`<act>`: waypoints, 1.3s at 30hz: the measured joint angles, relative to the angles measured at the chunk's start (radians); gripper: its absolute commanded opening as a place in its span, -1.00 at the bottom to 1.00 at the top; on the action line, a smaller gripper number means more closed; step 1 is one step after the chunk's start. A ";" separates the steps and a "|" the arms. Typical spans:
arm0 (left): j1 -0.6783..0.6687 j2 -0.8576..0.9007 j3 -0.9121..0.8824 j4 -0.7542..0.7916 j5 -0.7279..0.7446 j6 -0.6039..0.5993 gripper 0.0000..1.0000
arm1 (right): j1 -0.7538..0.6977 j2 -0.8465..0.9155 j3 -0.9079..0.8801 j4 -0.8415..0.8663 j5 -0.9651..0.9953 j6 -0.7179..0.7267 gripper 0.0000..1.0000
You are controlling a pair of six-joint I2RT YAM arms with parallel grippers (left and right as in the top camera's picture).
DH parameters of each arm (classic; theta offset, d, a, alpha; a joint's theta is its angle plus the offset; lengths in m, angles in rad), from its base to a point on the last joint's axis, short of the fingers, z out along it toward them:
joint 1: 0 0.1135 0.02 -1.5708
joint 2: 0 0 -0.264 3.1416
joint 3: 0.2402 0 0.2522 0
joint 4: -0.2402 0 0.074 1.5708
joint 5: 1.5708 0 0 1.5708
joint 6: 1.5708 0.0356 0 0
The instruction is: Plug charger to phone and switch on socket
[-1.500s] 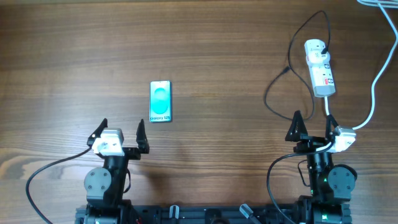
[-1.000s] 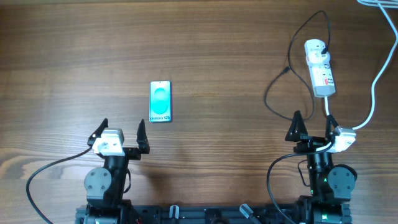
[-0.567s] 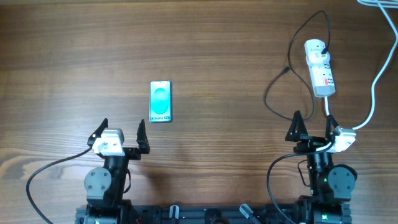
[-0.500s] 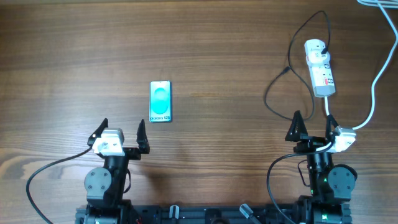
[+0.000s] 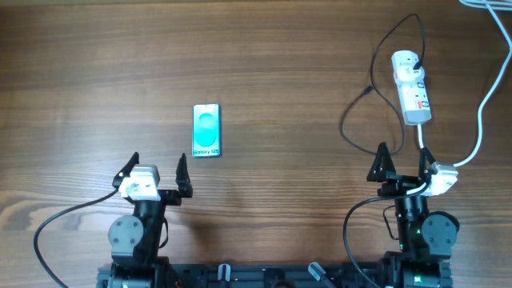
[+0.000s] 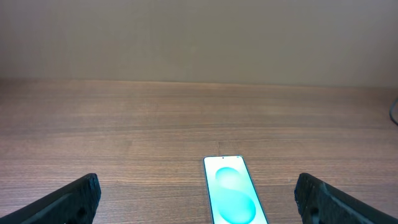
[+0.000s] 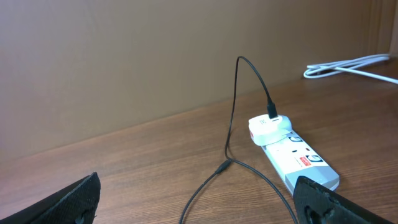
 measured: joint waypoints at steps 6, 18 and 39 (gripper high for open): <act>0.000 0.000 0.000 0.000 0.000 0.000 1.00 | 0.000 0.000 0.000 0.000 0.000 0.000 0.99; 0.000 0.000 0.001 0.136 0.019 0.003 1.00 | 0.000 0.000 0.000 0.000 0.000 0.000 0.99; -0.104 1.114 1.132 -0.531 0.146 -0.081 1.00 | 0.000 0.003 0.000 0.000 0.000 0.000 1.00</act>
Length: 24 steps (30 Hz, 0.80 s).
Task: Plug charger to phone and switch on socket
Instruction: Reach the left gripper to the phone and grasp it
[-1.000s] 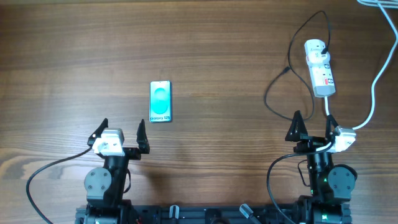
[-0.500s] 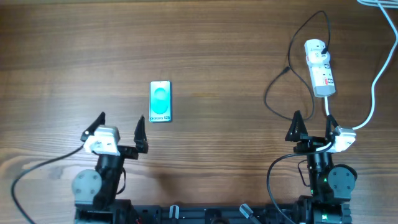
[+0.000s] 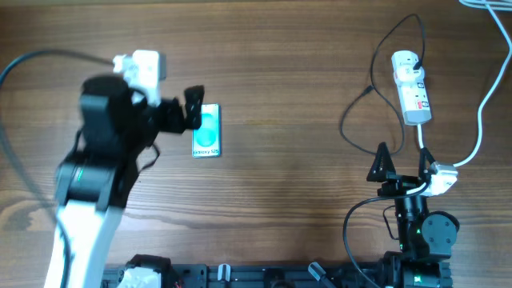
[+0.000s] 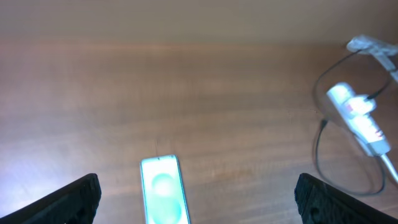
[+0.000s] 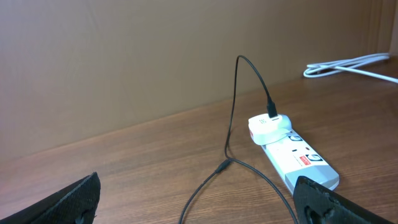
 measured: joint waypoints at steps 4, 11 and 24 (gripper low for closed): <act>-0.051 0.238 0.000 -0.047 0.000 -0.057 1.00 | 0.000 0.000 0.000 0.000 0.000 0.000 1.00; -0.077 0.399 0.001 -0.043 -0.002 -0.074 1.00 | 0.000 0.000 0.000 0.000 0.000 0.000 0.99; -0.077 0.650 0.001 -0.039 -0.159 -0.165 1.00 | 0.000 0.000 0.000 0.000 0.000 0.000 0.99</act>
